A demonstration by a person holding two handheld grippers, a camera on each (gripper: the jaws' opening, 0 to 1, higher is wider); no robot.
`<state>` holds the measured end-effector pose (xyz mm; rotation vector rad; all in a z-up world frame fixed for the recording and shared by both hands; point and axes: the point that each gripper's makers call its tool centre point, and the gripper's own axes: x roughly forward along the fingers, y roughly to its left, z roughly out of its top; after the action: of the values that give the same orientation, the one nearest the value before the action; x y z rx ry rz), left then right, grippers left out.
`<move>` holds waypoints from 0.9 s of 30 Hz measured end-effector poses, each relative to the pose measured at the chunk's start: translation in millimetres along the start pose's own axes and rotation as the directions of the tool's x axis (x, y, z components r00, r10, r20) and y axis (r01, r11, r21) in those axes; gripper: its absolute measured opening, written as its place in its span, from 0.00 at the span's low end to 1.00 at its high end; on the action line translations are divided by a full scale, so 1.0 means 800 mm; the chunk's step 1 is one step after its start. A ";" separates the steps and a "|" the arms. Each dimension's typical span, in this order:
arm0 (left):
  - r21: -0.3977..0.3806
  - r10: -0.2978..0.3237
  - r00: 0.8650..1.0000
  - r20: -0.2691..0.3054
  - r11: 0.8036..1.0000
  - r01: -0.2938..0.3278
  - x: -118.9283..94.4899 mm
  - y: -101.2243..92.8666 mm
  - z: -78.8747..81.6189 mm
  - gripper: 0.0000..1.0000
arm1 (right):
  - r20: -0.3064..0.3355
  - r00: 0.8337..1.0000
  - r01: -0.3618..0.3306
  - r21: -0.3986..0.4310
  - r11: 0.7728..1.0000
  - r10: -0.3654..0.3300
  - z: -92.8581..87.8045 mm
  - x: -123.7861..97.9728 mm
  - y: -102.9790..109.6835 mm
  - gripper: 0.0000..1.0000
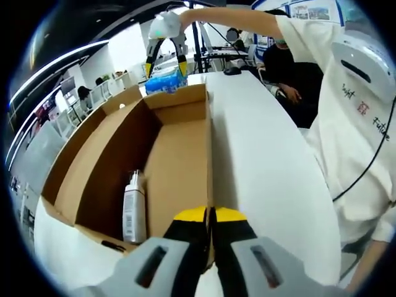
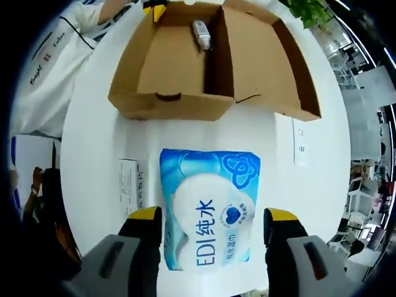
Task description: Operate the shoe box by opening the lid, removing the specified soft item, and placing it in the target area until the item is outside and the box remains undamaged.
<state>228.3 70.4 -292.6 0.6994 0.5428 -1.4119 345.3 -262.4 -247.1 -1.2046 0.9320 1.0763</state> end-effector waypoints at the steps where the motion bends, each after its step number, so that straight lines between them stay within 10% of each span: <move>1: 0.000 -0.001 1.000 0.001 1.000 0.001 0.000 0.000 0.000 0.02 | 0.008 1.000 0.003 0.004 1.000 -0.003 0.001 0.000 0.000 0.70; 7: -0.004 -0.005 1.000 -0.002 1.000 0.005 0.000 0.000 0.000 0.01 | 0.161 0.985 0.055 0.050 0.997 -0.063 0.027 -0.018 0.001 0.69; 14: 0.003 -0.014 1.000 0.006 1.000 0.014 0.000 0.000 0.000 0.02 | 0.436 0.880 0.124 0.175 0.977 -0.190 0.078 -0.044 -0.007 0.67; 22: -0.005 -0.010 1.000 0.005 1.000 0.010 -0.001 0.000 0.000 0.02 | 0.424 0.885 0.108 0.213 0.971 -0.191 0.061 -0.027 0.004 0.67; 27: -0.010 -0.005 1.000 0.008 1.000 0.005 -0.001 0.000 0.000 0.02 | 0.482 0.847 0.065 0.325 0.944 -0.224 0.063 -0.023 -0.002 0.65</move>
<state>228.4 71.0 -291.8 0.6845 0.5455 -1.4156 342.2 -214.7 -222.1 -0.6699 0.5449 1.0187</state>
